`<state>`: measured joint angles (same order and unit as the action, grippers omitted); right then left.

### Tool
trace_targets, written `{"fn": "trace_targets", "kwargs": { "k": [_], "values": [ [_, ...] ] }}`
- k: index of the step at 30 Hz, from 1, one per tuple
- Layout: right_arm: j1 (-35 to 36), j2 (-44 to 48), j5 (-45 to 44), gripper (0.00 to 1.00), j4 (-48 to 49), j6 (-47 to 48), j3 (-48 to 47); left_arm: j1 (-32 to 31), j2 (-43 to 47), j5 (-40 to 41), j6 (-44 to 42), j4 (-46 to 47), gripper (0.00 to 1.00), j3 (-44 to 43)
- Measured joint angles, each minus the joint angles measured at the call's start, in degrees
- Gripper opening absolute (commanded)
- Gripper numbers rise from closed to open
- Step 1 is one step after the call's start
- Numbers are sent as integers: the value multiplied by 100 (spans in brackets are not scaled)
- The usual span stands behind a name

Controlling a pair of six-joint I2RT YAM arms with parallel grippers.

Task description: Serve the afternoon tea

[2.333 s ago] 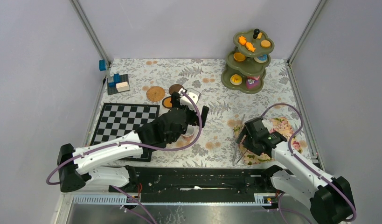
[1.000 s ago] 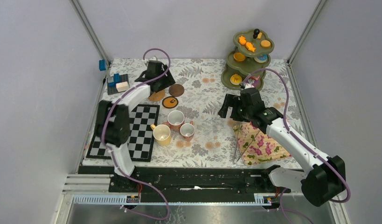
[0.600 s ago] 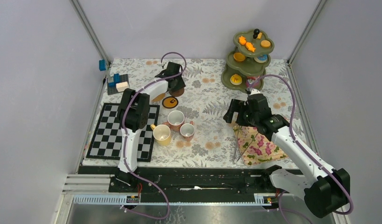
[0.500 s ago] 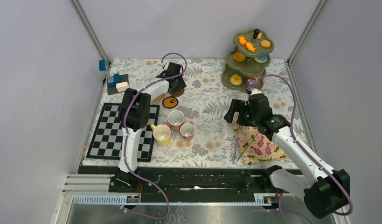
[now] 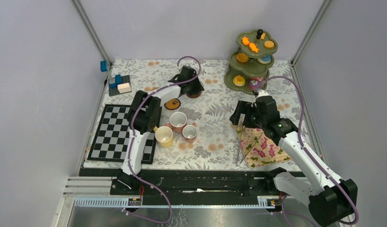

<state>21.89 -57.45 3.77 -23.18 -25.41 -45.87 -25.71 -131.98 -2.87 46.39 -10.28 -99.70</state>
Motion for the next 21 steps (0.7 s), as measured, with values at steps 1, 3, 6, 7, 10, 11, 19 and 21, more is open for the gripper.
{"fn": "trace_targets", "kwargs": {
  "k": [1, 3, 6, 7, 10, 11, 19, 21],
  "values": [
    [-11, 37, -9, 98, -9, 0, 13, -96, -44, -98, 39, 63, 47, -35],
    [-37, 133, -33, 98, -15, -2, 61, -278, -146, -262, 107, 179, 48, -138],
    [-61, 315, -133, 98, -15, -4, 157, -557, -358, -562, 236, 361, 48, -365],
    [-70, 389, -173, 98, -17, -4, 201, -619, -442, -658, 297, 415, 49, -457],
    [-92, 553, -289, 98, -31, -7, 308, -807, -706, -885, 431, 553, 50, -774],
    [-103, 590, -315, 98, -33, -4, 339, -848, -787, -918, 455, 597, 50, -876],
    [-131, 750, -444, 98, -111, -7, 444, -870, -1493, -1051, 529, 935, 54, -1814],
    [-133, 772, -472, 98, -144, -4, 450, -848, -1602, -1088, 597, 1091, 55, -1917]
  ]
}}
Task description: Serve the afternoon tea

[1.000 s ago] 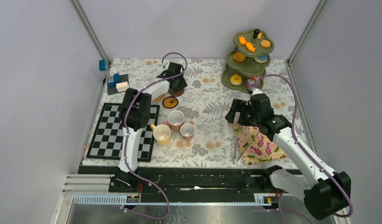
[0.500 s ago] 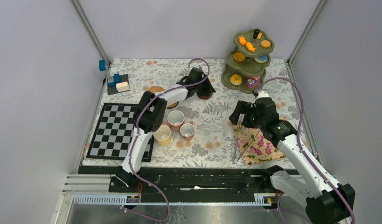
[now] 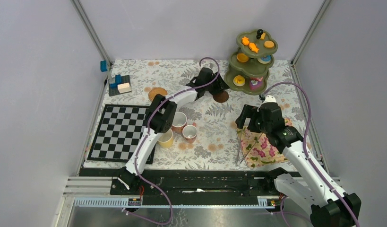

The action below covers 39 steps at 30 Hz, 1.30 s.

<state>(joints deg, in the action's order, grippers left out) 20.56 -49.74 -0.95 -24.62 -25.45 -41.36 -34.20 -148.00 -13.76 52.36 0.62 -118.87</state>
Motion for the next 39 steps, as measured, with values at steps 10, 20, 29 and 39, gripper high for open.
{"fn": "trace_targets", "kwargs": {
  "k": [10, 20, 29, 39],
  "values": [
    [-7, 22, -7, 98, -33, -2, 11, 129, -157, 50, -232, 46, 60, -264],
    [-11, -83, 210, 98, -24, 210, 11, 313, 741, -136, -647, -446, 75, 402],
    [-13, -44, 780, 98, 616, -76, 142, 372, 4092, -186, -1373, -844, 98, 2168],
    [1692, -1637, 876, 99, 1023, -938, -675, 638, 6712, 973, -2881, -1362, 99, 3650]
  ]
}}
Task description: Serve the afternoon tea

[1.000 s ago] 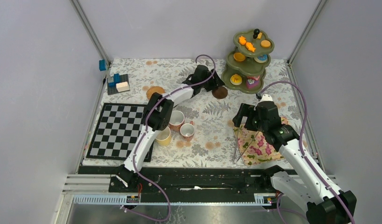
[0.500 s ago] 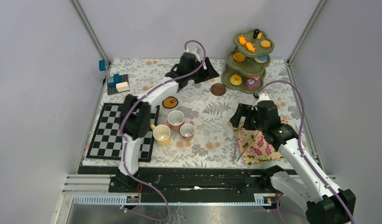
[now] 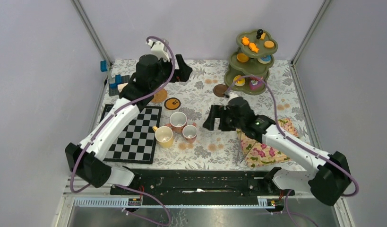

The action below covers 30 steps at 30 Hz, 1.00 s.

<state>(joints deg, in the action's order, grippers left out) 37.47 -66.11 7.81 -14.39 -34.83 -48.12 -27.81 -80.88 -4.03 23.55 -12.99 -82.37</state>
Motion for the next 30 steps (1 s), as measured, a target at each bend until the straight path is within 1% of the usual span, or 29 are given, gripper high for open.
{"fn": "trace_targets", "kwargs": {
  "k": [1, 3, 4, 7, 10, 13, 17, 20, 23, 24, 26, 27, 28, 29, 30],
  "values": [
    [258, -160, -111, 95, -13, -79, -146, -9, 151, 179, -129, -2, 99, 179],
    [678, -448, -367, 82, -61, -216, -378, -22, 393, 468, -321, 11, 99, 527],
    [870, -612, -542, 80, -107, -286, -496, -22, 487, 592, -400, 17, 99, 684],
    [1283, -1051, -1010, 77, -326, -472, -708, -22, 656, 857, -542, 22, 99, 1043],
    [1482, -1386, -1342, 71, -514, -566, -841, -22, 667, 938, -575, 103, 99, 1244],
    [1600, -1757, -1569, 68, -621, -616, -1097, -22, 667, 933, -575, 133, 99, 1362],
    [1773, -2218, -1818, 59, -645, -667, -1397, -22, 697, 935, -573, 192, 99, 1440],
    [1856, -2551, -1945, 50, -715, -695, -1576, -22, 780, 935, -570, 227, 99, 1464],
    [1917, -2903, -2094, 39, -881, -699, -1845, -22, 859, 935, -560, 282, 99, 1464],
    [1934, -3032, -2153, 35, -968, -693, -1971, -22, 876, 935, -557, 299, 99, 1464],
    [1958, -3215, -2262, 22, -1167, -704, -2197, -22, 894, 938, -557, 334, 99, 1464],
    [1967, -3244, -2343, 12, -1241, -704, -2258, -22, 896, 942, -557, 345, 99, 1464],
    [1969, -3235, -2402, 7, -1309, -708, -2275, -22, 901, 944, -557, 350, 99, 1464],
    [1971, -3202, -2505, 3, -1388, -706, -2271, -26, 903, 946, -557, 345, 99, 1464],
    [1971, -3161, -2557, 3, -1443, -686, -2245, -26, 907, 944, -557, 348, 99, 1464]
  ]
}}
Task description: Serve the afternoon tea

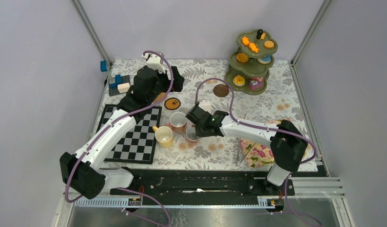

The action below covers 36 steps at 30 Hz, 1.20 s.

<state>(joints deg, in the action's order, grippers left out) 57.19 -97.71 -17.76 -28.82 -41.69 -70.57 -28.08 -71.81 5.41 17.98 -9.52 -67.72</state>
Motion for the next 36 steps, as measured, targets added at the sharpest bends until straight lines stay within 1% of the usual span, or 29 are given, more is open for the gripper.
{"fn": "trace_targets", "kwargs": {
  "k": [3, 4, 9, 12, 13, 17, 19, 21, 25, 29, 36],
  "values": [
    [9, 201, -129, 3, -87, 2, 214, 0, 4, -2, 2, 4, 99, 0],
    [9, 289, -160, 0, -120, 4, 291, 0, 4, -2, 2, 2, 99, 0],
    [-15, 638, -533, 0, -267, 173, 431, -2, 4, -2, 4, 0, 99, 0],
    [-192, 774, -699, 0, -245, 350, 431, -7, 4, -2, 7, 2, 99, 0],
    [-330, 796, -704, 0, -232, 417, 428, -7, 4, -2, 9, 0, 99, 0],
    [-1283, 807, -726, 0, -74, 813, 382, -11, 4, -2, 46, 4, 99, 2],
    [-1777, 737, -815, 0, -44, 1036, 173, -15, 4, -4, 59, 22, 99, 26],
    [-2210, 551, -894, 0, 2, 1217, -225, -35, 2, -7, 72, 24, 99, 70],
    [-2785, -20, -970, 0, 258, 1427, -1060, -42, -26, -11, 109, 28, 99, 129],
    [-3097, -695, -951, 0, 341, 1519, -1753, -50, -48, -15, 120, 31, 99, 177],
    [-3348, -1792, -662, 0, 391, 1580, -2723, -94, -68, -13, 131, 66, 99, 177]
  ]
}}
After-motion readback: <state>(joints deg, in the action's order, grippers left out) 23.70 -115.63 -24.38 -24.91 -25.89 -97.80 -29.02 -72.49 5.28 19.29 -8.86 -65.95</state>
